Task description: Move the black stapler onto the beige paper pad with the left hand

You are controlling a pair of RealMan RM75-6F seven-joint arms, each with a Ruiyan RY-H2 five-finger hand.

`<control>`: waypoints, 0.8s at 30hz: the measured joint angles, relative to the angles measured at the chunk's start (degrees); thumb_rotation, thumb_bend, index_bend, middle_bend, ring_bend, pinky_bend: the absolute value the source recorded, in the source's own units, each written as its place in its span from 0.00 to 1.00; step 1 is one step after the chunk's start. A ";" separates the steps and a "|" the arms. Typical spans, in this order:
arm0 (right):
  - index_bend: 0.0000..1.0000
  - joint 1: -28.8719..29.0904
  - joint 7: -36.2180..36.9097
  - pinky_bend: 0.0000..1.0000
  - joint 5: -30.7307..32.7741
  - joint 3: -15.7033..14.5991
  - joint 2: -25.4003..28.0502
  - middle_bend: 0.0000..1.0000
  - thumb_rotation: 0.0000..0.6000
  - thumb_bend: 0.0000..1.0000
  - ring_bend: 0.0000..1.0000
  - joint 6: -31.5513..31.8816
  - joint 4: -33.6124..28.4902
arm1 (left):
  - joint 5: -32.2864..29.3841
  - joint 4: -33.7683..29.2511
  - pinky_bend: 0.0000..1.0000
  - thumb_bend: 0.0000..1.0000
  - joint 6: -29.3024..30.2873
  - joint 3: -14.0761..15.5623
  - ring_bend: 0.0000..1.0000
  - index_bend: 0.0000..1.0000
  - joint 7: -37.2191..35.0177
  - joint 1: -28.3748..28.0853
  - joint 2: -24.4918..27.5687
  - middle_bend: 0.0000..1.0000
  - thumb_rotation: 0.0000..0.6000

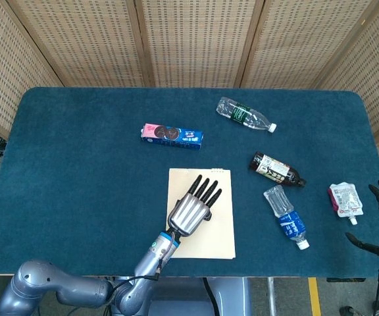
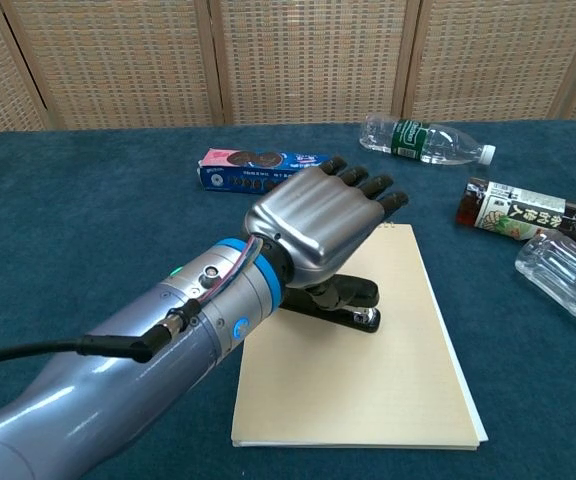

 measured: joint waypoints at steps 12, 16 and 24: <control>0.08 0.31 -3.55 0.00 -0.40 -0.41 -0.70 0.00 1.00 0.09 0.00 -0.48 -0.13 | 7.11 -11.45 0.00 0.27 11.46 4.70 0.00 0.00 -7.70 9.21 12.26 0.00 1.00; 0.08 0.49 -5.88 0.00 -0.70 -0.70 -1.33 0.00 1.00 0.09 0.00 -0.69 -0.46 | 9.04 -17.15 0.00 0.20 16.12 8.17 0.00 0.00 -12.18 15.53 22.40 0.00 1.00; 0.05 0.61 -9.11 0.00 -1.19 -0.98 -2.17 0.00 1.00 0.09 0.00 -0.49 -0.89 | 11.14 -21.17 0.00 0.02 23.83 13.73 0.00 0.00 -20.45 26.54 34.98 0.00 1.00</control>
